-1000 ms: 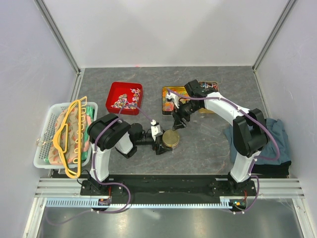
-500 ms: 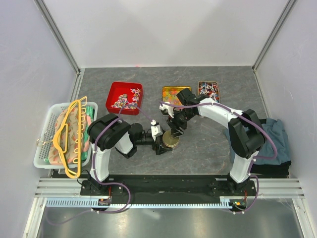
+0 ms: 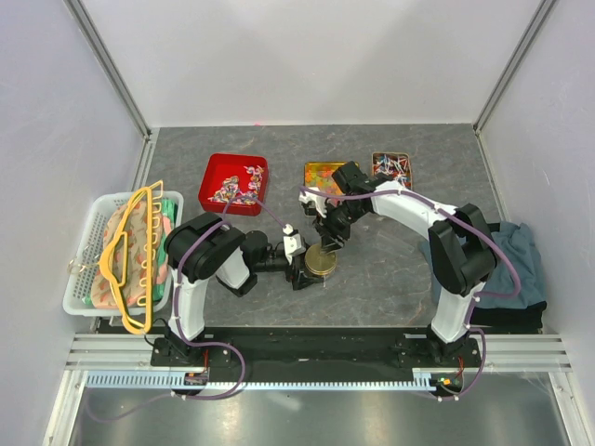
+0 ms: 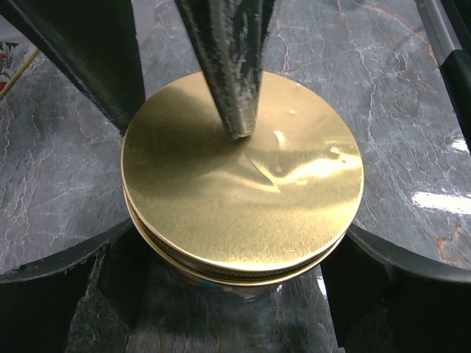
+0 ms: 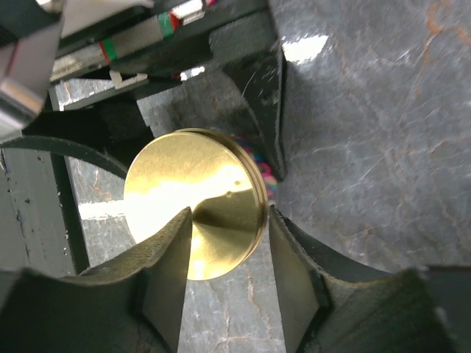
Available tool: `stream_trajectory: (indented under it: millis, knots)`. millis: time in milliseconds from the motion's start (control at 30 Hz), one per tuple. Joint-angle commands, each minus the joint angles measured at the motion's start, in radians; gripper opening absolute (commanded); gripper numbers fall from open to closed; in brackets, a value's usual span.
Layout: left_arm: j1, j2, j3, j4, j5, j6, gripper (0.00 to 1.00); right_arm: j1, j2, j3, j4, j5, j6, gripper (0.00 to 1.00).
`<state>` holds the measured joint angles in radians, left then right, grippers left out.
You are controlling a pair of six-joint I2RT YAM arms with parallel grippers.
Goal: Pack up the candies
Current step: Screw the bottle lid onto the packing bottle.
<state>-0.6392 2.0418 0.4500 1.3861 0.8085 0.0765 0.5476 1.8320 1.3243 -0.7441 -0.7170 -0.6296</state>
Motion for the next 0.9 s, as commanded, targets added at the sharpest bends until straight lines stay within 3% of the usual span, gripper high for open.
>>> stream_trajectory:
  millis: [0, 200, 400, 500, 867]
  knots:
    - [-0.007, 0.026, -0.001, 0.277, 0.001, -0.044, 0.87, -0.002, 0.029, 0.067, -0.011, -0.027, -0.024, 0.50]
    - [-0.007, 0.027, 0.001, 0.277, -0.005, -0.046, 0.87, -0.003, 0.020, 0.055, -0.020, -0.032, -0.035, 0.46]
    - [-0.005, 0.027, 0.001, 0.277, -0.020, -0.047, 0.87, -0.008, -0.013, 0.009, -0.044, -0.032, -0.047, 0.28]
    - [-0.002, 0.029, 0.004, 0.277, -0.023, -0.052, 0.87, -0.014, -0.026, -0.010, -0.063, -0.029, -0.058, 0.24]
    - [0.010, 0.032, 0.010, 0.277, -0.034, -0.067, 0.87, -0.023, -0.083, -0.088, -0.110, -0.013, -0.091, 0.18]
